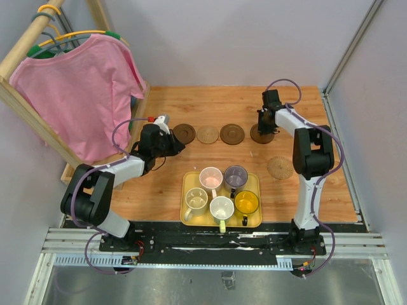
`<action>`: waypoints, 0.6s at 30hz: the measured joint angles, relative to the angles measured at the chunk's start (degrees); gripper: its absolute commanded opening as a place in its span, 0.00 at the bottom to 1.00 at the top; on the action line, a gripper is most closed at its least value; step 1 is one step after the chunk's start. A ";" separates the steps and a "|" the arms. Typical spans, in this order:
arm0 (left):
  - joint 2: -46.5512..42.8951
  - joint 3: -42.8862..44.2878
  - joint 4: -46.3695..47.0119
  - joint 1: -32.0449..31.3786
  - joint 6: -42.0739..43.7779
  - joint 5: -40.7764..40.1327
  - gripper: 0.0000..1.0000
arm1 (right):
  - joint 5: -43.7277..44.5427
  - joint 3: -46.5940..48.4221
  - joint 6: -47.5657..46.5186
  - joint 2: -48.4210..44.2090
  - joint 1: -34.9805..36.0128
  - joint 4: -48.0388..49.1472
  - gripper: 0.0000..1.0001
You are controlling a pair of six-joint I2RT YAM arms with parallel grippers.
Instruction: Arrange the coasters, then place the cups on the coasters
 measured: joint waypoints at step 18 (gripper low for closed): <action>0.46 0.00 0.07 0.00 -0.17 0.00 0.01 | -0.15 -1.18 0.59 -0.87 3.15 -0.20 0.01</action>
